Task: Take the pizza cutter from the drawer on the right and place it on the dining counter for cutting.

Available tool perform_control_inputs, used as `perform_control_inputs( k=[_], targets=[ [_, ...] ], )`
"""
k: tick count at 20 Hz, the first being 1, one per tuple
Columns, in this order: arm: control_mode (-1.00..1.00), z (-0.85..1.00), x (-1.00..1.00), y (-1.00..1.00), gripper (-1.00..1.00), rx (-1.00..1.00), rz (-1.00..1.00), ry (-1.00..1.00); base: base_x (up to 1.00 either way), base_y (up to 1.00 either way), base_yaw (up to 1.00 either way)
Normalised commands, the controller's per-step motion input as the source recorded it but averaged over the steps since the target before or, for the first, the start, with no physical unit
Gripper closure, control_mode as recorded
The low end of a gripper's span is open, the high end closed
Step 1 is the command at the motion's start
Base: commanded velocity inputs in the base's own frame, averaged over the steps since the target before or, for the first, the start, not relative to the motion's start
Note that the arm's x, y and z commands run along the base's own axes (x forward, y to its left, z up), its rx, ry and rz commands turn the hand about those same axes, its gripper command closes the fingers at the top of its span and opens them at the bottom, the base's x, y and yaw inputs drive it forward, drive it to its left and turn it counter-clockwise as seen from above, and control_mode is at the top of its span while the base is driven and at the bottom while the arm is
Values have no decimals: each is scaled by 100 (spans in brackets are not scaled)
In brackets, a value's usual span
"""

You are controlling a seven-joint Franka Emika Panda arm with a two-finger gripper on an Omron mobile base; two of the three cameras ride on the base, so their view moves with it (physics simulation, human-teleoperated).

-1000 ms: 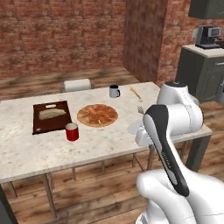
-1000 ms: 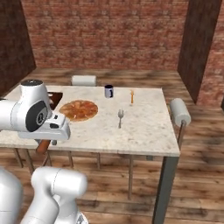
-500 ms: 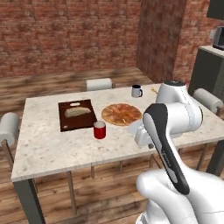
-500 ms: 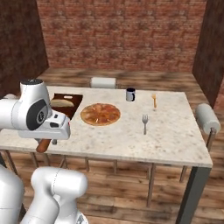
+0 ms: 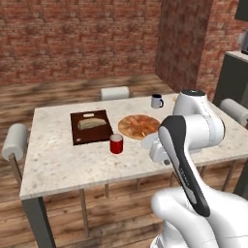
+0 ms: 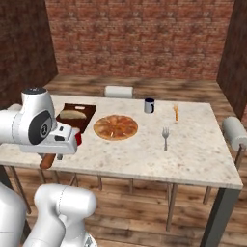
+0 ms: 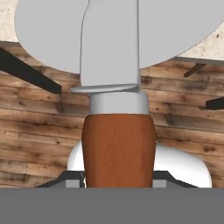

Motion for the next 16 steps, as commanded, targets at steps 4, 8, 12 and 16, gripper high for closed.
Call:
perform_control_inputs(
  k=[4, 8, 12, 16],
  targets=[
    [100, 0, 0, 0, 100, 0, 0, 0, 35, 0, 0],
    [100, 0, 0, 0, 100, 0, 0, 0, 47, -1, 0],
    [100, 0, 0, 0, 100, 0, 0, 0, 53, -7, 0],
    [-100, 0, 43, -20, 100, 1, 0, 0, 13, -2, 0]
  ],
)
